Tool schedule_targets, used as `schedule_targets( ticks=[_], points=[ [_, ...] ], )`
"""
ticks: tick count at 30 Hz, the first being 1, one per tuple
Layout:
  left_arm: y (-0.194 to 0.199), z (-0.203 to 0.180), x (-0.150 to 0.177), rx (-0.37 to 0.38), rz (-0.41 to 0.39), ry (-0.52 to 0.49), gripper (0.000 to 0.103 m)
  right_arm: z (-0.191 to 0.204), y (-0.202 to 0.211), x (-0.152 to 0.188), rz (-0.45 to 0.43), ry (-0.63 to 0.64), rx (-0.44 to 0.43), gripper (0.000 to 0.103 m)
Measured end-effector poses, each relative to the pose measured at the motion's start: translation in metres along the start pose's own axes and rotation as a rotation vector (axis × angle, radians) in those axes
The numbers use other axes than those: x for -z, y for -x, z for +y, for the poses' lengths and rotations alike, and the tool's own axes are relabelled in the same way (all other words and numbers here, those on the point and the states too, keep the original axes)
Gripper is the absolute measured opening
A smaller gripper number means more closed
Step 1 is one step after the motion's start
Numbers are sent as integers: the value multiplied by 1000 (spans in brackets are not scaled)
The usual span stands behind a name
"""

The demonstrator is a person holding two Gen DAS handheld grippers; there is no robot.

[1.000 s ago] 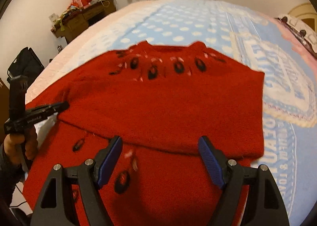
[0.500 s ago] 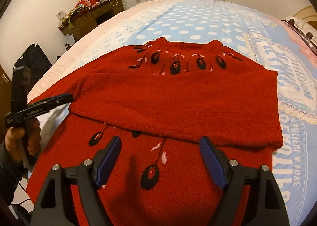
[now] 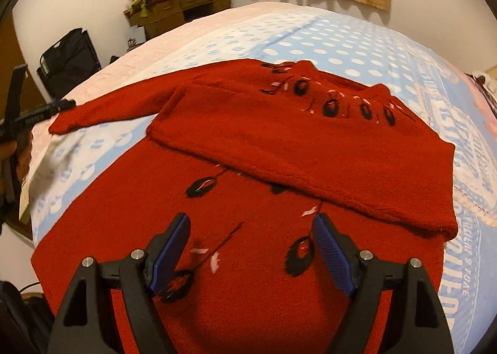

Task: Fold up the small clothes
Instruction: 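Grasp the cuff of the other sleeve with the left tool, then lift the held sleeve and fold it across the cardigan body, open left tool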

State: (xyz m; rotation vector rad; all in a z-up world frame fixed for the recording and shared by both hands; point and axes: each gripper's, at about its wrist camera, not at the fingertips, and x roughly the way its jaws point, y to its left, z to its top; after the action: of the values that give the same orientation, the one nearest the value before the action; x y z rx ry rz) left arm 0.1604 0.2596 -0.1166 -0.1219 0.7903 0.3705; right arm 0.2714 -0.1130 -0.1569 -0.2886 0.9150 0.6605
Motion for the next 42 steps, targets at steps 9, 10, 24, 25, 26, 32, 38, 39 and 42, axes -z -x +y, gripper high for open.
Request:
schedule_targets(
  ticks=[9,10,24,25,26,32,38,39,42],
  points=[
    [-25,69,9,-145,59,156,64,13,4,8,-27,18,5,81],
    [-30,68,9,-129,73,168,64,14,3,9,-25,21,6,81],
    [-53,64,14,-25,170,203,14,21,-5,14,7,41,24,81],
    [-52,63,13,-68,167,185,14,21,-5,15,7,41,25,81],
    [-52,61,12,-104,157,165,21,21,-5,15,4,40,25,81],
    [-45,64,16,-151,127,175,62,16,-8,17,8,11,6,81],
    [-46,72,21,-188,119,183,68,17,-11,17,19,12,14,81],
    [-48,74,22,-174,126,188,68,18,-12,17,23,16,16,81],
    [-53,75,21,-141,127,203,58,20,-14,17,32,25,26,81]
  ],
)
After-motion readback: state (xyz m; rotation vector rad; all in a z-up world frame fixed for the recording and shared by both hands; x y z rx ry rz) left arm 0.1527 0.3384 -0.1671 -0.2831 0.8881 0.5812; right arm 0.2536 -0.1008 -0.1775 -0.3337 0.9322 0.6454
